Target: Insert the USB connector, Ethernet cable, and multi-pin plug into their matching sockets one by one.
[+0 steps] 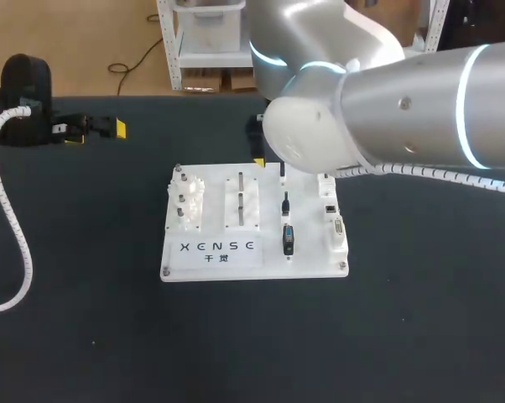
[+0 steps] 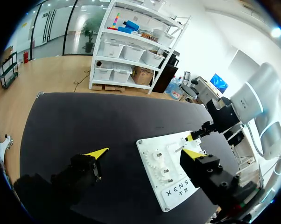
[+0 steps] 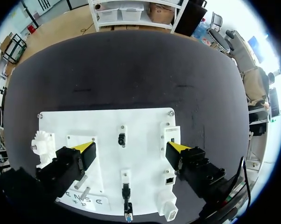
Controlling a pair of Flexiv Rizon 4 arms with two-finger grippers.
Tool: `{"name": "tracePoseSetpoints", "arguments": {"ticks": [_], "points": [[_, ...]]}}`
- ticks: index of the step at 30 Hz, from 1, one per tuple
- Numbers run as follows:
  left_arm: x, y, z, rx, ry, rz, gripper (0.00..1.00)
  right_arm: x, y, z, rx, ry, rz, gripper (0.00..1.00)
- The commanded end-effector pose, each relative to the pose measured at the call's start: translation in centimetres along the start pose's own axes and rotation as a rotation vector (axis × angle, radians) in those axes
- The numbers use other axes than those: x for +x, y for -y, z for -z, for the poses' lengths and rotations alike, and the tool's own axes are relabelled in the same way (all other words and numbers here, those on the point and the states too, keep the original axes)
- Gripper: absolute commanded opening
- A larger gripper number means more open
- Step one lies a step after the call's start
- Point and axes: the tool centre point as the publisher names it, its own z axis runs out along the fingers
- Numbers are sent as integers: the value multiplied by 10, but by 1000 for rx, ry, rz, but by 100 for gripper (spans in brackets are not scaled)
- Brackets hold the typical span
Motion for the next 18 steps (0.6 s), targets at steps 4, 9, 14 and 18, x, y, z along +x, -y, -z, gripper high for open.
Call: {"name": "tracePoseSetpoints", "arguments": {"ticks": [4,9,14,18], "points": [[0,0,0,0,0,0,100,1,3,-1,-24,-34,-32,100],[0,0,0,0,0,0,100,1,3,-4,-44,-64,-59,100],[0,0,0,0,0,0,100,3,3,-8,-14,-44,-53,100],[0,0,0,0,0,0,100,1,0,-11,-9,-47,-50,100]]}}
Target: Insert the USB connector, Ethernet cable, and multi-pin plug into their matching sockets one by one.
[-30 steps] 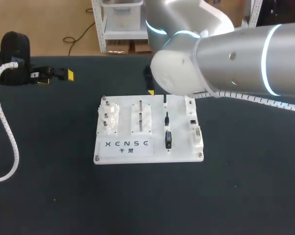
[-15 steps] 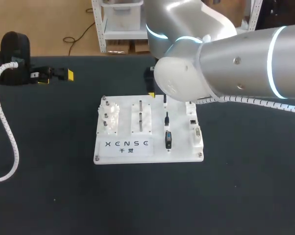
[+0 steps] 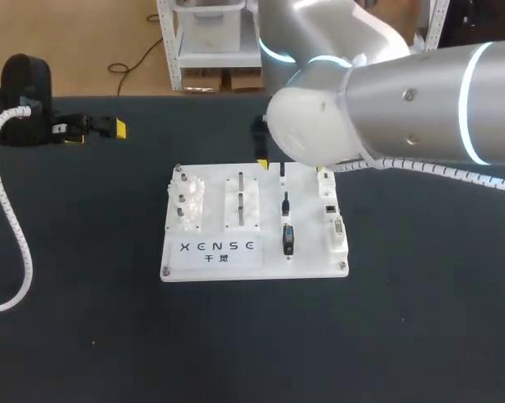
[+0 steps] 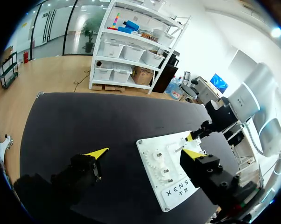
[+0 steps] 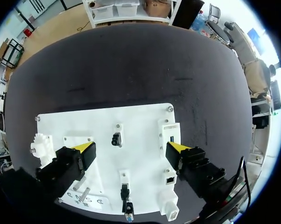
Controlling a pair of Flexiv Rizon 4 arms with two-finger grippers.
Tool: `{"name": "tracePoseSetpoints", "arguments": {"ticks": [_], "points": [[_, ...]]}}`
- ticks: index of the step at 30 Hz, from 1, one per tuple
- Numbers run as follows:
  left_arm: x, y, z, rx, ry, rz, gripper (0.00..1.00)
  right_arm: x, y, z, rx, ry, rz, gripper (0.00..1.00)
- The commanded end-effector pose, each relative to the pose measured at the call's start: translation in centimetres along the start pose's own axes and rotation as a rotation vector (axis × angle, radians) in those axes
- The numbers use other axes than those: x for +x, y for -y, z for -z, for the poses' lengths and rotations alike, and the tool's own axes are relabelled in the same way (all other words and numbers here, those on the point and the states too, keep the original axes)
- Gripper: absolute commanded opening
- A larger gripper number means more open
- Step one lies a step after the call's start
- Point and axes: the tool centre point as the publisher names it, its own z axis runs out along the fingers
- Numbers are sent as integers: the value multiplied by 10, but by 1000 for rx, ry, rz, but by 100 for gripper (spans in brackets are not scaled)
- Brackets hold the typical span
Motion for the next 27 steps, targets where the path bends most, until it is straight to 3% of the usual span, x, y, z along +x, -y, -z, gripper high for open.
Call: {"name": "tracePoseSetpoints", "arguments": {"ticks": [1,5,7,9,15,27], "points": [[0,0,0,0,0,0,100,-1,-5,-4,7,1,-2,100],[0,0,0,0,0,0,100,-4,-9,-7,13,-4,-7,97],[0,0,0,0,0,0,100,-6,-9,-8,16,-4,-9,78],[0,0,0,0,0,0,100,-8,-9,-9,23,2,-13,49],[0,0,0,0,0,0,100,-12,-9,-12,38,8,-14,38],[0,0,0,0,0,0,100,-16,-12,-18,47,-25,-16,31]]}}
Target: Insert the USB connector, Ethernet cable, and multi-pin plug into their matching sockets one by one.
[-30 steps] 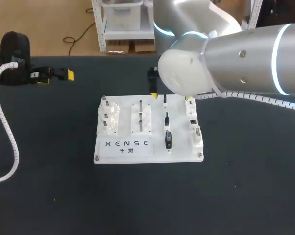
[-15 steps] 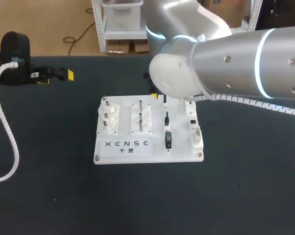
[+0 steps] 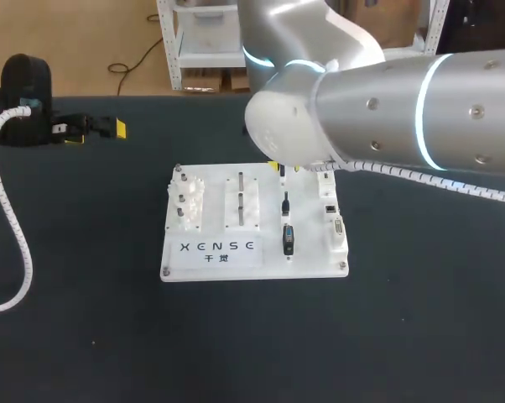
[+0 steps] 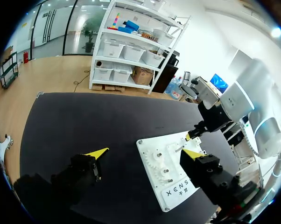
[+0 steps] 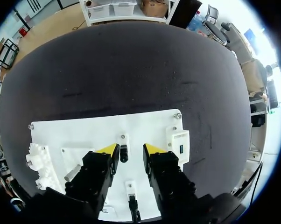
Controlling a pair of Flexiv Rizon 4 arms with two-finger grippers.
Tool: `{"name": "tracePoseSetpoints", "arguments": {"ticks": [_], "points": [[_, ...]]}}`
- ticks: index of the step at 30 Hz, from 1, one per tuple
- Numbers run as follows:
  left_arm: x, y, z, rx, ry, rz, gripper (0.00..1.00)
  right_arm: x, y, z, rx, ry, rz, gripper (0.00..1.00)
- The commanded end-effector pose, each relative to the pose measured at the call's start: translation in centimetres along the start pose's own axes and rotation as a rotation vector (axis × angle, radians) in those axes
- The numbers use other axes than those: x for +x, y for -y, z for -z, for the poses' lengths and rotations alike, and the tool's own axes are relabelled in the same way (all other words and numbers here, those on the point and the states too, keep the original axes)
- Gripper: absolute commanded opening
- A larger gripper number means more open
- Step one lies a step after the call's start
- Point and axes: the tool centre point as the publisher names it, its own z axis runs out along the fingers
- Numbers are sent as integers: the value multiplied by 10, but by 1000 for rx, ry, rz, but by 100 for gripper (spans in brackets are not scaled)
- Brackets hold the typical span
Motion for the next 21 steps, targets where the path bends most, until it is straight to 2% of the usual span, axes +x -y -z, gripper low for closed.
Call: {"name": "tracePoseSetpoints", "arguments": {"ticks": [1,14,18,19,21], "points": [[0,0,0,0,0,0,100,-5,-2,-1,5,-12,3,31],[0,0,0,0,0,0,100,-5,-6,-1,2,-20,12,22],[0,0,0,0,0,0,100,-4,-6,-1,2,-23,12,9],[0,0,0,0,0,0,100,-4,-6,-1,1,-23,12,0],[0,0,0,0,0,0,100,-4,-5,0,-8,-18,18,0]]}}
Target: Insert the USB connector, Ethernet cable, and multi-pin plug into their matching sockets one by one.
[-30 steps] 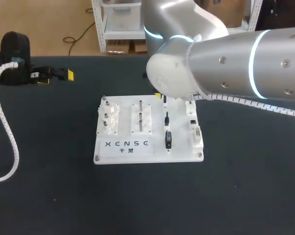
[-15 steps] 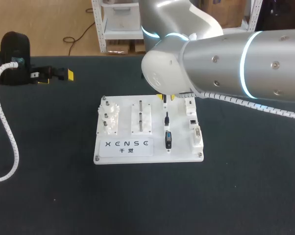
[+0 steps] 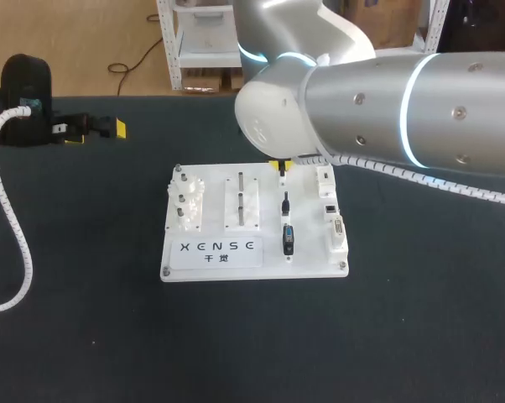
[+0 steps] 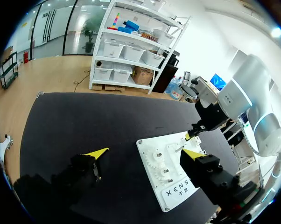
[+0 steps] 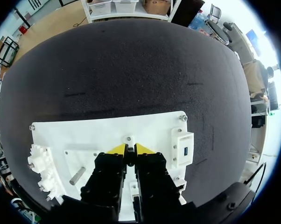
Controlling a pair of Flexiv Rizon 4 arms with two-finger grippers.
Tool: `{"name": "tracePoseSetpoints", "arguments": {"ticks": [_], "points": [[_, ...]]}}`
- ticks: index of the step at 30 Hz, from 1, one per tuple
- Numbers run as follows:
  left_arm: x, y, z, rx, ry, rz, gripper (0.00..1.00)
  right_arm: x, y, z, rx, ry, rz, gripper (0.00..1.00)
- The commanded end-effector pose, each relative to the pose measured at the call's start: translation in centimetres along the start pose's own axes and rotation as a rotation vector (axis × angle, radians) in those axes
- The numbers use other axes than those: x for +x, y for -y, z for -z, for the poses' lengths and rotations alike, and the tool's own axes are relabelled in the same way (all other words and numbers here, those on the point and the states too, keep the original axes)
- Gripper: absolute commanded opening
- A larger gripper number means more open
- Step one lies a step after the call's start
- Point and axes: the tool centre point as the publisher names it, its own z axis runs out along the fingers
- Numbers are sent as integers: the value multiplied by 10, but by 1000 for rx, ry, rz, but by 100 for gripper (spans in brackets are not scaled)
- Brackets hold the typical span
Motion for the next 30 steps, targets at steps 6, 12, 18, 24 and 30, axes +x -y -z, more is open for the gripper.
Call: {"name": "tracePoseSetpoints", "arguments": {"ticks": [6,12,18,24,30], "points": [[0,0,0,0,0,0,100,4,5,13,-34,52,11,0],[0,0,0,0,0,0,100,8,12,35,-76,102,4,0],[0,0,0,0,0,0,100,8,25,48,-96,129,-19,0],[0,0,0,0,0,0,100,7,51,45,-81,150,-30,0],[0,0,0,0,0,0,100,5,71,35,-59,154,-30,0]]}}
